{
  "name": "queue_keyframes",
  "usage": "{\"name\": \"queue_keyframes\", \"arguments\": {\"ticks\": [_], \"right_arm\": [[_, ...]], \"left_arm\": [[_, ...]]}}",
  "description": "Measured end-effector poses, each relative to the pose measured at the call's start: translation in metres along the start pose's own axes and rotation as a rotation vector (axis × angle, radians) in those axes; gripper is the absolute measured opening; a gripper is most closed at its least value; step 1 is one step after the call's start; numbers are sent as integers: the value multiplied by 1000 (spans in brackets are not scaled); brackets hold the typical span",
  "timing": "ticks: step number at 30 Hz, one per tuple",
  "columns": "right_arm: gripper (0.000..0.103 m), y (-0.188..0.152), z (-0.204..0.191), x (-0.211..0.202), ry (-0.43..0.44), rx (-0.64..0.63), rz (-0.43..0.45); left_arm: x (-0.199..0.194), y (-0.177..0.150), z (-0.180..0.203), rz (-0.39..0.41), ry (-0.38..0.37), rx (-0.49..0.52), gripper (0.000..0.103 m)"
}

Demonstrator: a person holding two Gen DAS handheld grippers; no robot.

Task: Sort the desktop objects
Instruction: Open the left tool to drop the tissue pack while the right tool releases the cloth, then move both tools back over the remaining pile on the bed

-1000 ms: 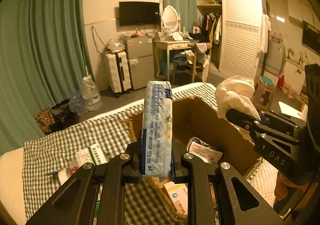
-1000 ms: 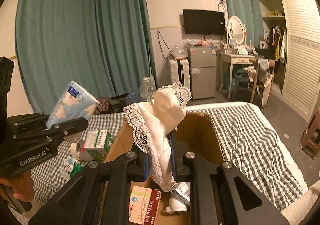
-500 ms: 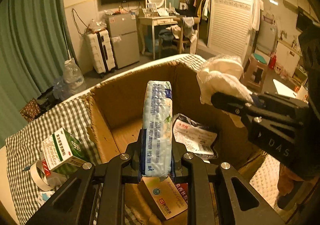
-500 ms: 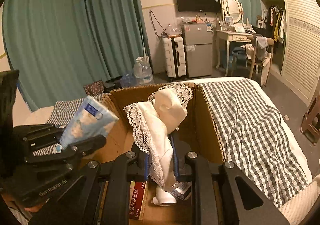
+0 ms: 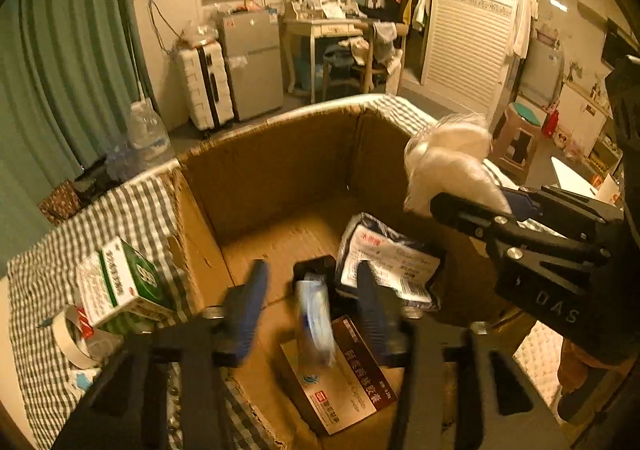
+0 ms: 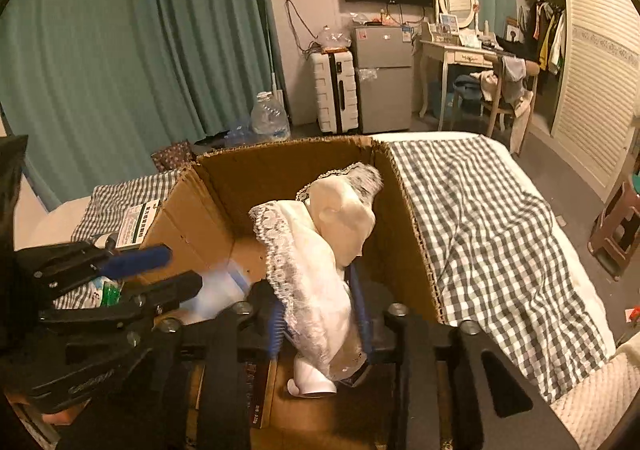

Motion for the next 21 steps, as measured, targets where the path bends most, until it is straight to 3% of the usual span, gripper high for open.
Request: {"name": "queue_keyframes", "arguments": {"ticks": [4, 8, 15, 21], "right_arm": [[35, 6, 0, -8, -9, -6, 29], [47, 15, -1, -19, -27, -20, 67], [50, 37, -5, -45, -66, -31, 153], [56, 58, -10, -75, -95, -33, 245]], "left_arm": [[-14, 8, -5, 32, 15, 1, 51], [-29, 13, -17, 62, 29, -33, 51], [-64, 21, -31, 119, 39, -63, 51], [-104, 26, -42, 192, 58, -59, 60]]}}
Point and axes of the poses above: each gripper's, at about its wrist camera, not at the fingertips, and x roughly the way its jaws point, z to its right, y to its top, the point moved 9 cm from there along x, roughly the way its jaws point
